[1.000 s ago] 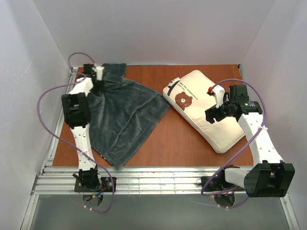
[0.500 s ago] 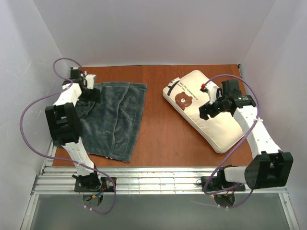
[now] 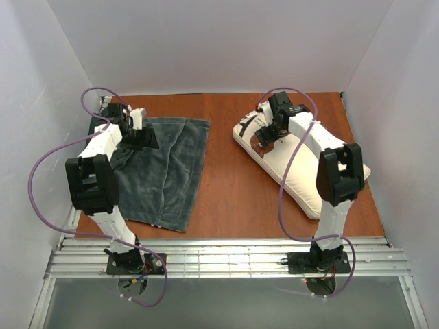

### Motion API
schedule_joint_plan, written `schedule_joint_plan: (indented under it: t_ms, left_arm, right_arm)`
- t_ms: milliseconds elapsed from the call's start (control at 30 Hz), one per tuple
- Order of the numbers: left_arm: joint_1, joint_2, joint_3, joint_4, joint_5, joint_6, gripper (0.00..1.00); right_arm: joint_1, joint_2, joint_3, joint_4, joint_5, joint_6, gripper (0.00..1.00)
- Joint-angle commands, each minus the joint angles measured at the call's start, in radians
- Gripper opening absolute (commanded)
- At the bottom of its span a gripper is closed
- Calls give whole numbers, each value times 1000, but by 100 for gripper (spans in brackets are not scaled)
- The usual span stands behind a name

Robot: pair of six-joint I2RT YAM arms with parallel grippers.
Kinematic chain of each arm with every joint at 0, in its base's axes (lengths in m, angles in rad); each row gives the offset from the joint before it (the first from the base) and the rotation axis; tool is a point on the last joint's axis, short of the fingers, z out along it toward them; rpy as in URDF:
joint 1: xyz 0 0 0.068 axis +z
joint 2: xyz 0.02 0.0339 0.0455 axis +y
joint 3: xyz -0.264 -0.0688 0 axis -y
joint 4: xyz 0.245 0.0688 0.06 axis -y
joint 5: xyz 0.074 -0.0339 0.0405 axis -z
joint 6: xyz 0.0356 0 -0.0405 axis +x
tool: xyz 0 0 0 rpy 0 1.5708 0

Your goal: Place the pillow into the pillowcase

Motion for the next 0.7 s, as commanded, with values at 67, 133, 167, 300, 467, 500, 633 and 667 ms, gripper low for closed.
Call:
schedule_joint_plan:
  t_ms: [67,133,167,300,467,500,633,667]
  left_arm:
    - [-5,-152,-63,48,28,-22,79]
    - [-3,-159,-70,54,36,-28,79]
    - [-3,-169,-76,58,42,-31,79]
    - [-5,-181,-91,58,60,-42,78]
    - [-5,-193,-116,76,109,-48,78]
    - [-5,-190,-120,79,120,-48,78]
    - [-29,-193,-168,114,74,-56,79]
    - [-44,-198,-180,133,39,-62,79]
  right_arm:
    - [-3,178,28,-43,-38,10,96]
    - [-2,254,15,-57,-150,-71,81]
    - [-1,273,2,-64,-177,-100,61]
    - [43,234,-131,-89,-302,-281,16]
    - [145,63,-324,-42,-261,-542,1]
    - [159,32,-356,-25,-212,-573,1]
    - [184,-99,-436,19,-153,-662,1]
    - [183,-145,-435,19,-155,-668,1]
